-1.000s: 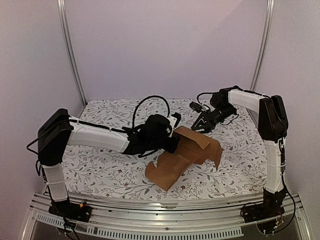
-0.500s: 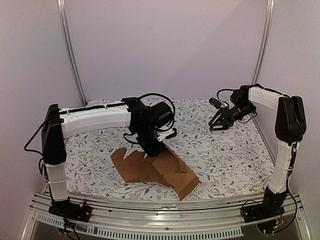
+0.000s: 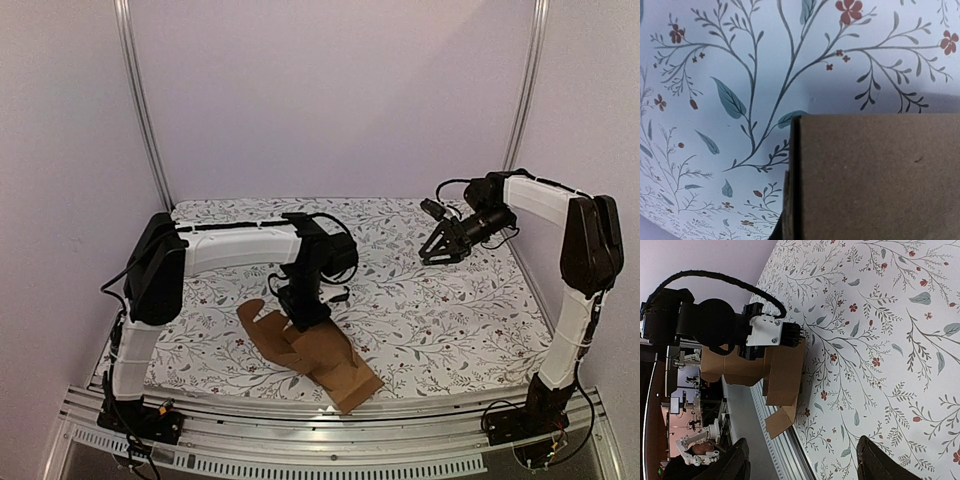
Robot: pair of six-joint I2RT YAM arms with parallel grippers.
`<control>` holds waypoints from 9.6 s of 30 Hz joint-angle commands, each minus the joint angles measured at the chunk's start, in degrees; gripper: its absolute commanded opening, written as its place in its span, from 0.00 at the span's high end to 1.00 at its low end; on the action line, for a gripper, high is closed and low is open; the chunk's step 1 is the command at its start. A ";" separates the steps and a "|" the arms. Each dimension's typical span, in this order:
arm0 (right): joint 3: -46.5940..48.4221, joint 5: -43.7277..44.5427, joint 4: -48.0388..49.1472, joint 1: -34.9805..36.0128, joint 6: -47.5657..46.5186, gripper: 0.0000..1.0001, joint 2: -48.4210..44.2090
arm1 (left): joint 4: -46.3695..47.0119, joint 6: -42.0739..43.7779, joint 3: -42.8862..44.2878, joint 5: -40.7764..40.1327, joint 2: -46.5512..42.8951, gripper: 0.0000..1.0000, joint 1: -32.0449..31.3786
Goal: Fold the paper box
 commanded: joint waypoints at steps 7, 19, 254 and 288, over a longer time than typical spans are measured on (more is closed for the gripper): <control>-0.39 -0.23 0.23 -0.05 -0.67 0.29 0.55 | 10.00 -4.08 -6.40 0.87 -0.21 0.94 0.36; 0.37 -0.94 -2.19 -0.07 -3.32 0.31 1.15 | 16.91 -6.00 -9.71 0.80 -1.47 0.91 -0.08; 4.44 0.28 -13.51 -0.08 -16.20 0.34 1.60 | 2.80 -24.85 14.27 -7.94 7.28 0.90 4.75; -10.23 12.23 13.76 7.28 -1.04 0.33 -11.81 | 97.97 -6.19 -51.32 -29.04 -34.77 1.00 -4.83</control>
